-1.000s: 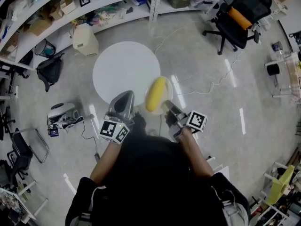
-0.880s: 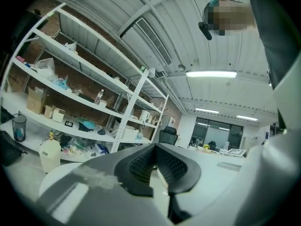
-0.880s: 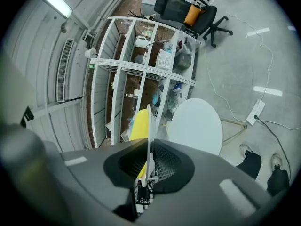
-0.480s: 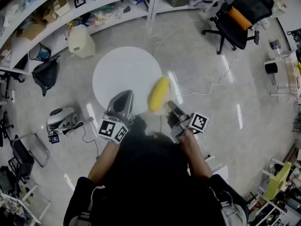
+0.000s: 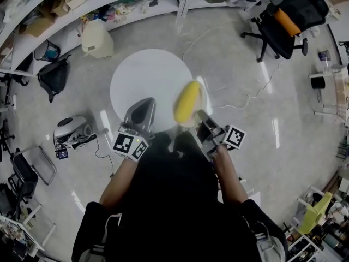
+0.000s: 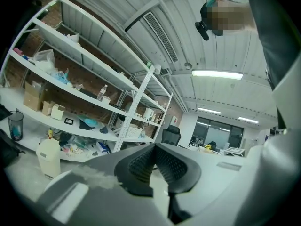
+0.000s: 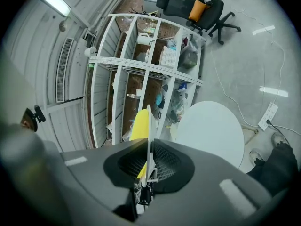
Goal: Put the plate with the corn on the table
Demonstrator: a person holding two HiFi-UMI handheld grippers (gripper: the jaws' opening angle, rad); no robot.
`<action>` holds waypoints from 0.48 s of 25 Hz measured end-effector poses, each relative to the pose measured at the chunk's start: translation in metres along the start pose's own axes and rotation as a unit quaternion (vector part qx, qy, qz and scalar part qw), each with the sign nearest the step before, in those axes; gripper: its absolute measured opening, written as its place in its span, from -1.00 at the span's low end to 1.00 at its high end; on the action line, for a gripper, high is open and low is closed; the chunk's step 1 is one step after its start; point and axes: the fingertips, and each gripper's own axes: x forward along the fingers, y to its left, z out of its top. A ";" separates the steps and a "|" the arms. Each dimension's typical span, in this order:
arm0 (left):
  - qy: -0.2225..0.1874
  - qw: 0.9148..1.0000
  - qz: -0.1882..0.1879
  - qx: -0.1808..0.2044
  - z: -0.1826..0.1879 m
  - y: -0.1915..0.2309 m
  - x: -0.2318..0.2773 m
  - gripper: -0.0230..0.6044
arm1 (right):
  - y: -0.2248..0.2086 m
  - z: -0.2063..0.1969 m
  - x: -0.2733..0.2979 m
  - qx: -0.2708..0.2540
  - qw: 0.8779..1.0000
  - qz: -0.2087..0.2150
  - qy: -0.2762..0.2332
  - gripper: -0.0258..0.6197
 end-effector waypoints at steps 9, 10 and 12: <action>-0.017 0.999 0.050 -0.001 0.006 -0.005 0.009 -0.91 | 0.001 0.020 0.009 -0.009 0.998 0.021 0.052 -0.79; -0.020 0.998 0.058 -0.004 0.006 -0.005 0.009 -0.91 | 0.000 0.022 0.011 -0.011 0.998 0.023 0.059 -0.79; -0.026 0.997 0.078 -0.010 0.007 -0.005 0.011 -0.91 | 0.001 0.027 0.014 -0.013 0.997 0.029 0.072 -0.79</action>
